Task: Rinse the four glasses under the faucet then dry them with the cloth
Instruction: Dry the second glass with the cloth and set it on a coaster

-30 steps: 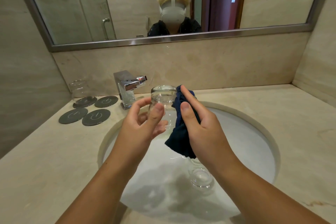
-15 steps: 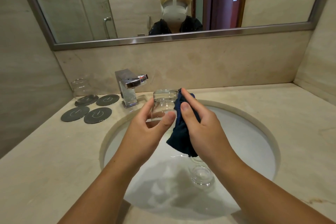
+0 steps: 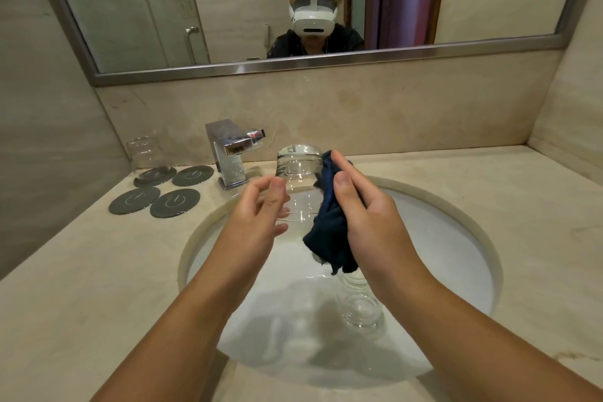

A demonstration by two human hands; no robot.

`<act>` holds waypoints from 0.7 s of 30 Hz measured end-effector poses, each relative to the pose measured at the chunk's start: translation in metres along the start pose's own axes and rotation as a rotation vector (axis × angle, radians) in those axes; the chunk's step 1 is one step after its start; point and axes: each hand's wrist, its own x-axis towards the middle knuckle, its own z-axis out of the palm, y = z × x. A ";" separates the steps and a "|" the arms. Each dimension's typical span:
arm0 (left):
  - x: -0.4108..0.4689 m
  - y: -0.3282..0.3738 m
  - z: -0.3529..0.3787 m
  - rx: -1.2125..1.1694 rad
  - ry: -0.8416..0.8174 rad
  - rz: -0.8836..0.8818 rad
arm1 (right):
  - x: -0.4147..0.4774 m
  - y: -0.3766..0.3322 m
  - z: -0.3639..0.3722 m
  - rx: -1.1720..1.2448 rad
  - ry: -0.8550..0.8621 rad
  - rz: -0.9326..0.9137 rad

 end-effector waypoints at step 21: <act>-0.005 0.008 0.000 -0.147 -0.009 -0.032 | -0.001 -0.001 -0.001 -0.022 -0.014 -0.041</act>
